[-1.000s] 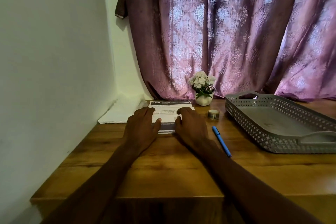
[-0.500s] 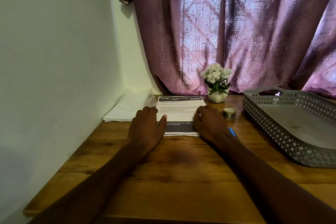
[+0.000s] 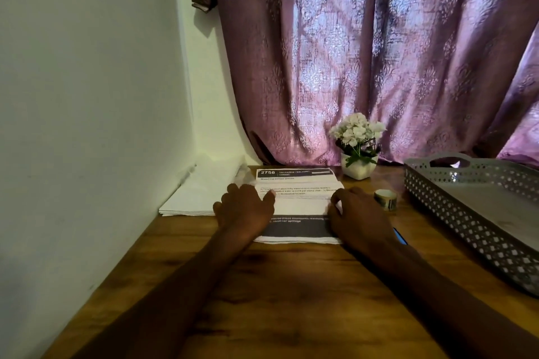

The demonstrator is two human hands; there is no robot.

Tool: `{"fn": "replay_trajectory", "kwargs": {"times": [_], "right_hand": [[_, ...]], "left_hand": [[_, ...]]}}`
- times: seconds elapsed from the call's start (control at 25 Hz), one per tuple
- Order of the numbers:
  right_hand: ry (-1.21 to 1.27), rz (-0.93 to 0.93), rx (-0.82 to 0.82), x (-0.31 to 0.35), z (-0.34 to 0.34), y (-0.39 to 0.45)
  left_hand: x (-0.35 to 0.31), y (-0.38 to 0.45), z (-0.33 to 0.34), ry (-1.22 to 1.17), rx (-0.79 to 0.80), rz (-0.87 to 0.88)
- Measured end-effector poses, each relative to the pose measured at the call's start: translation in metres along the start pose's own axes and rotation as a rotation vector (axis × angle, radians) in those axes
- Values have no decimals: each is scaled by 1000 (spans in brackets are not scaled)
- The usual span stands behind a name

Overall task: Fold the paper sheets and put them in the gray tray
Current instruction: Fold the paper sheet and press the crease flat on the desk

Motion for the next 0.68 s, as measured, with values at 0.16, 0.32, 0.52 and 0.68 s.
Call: {"fn": "replay_trajectory", "kwargs": {"times": [0.16,0.32,0.52,0.68], "right_hand": [[-20,-4,23,3,1,-5],[-34,-9,22,2,1,-5],[-22,3,3,1,3,-5],[68,46,-19,-2,-3,-3]], "left_hand": [[5,6,-1,-339,6,-67],[3,10,-6,-642,-33,-84],[5,9,-12,-922,-10,-171],[5,10,-14,-799,-29,-120]]}}
Point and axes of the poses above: each hand's wrist, its own y-axis towards the middle knuckle, its own z-axis out of the palm, x = y × z, the point moved 2 cm from there along y, towards the middle knuckle, and after that the axes turned 3 degrees about -y, right-handed, at the moved point
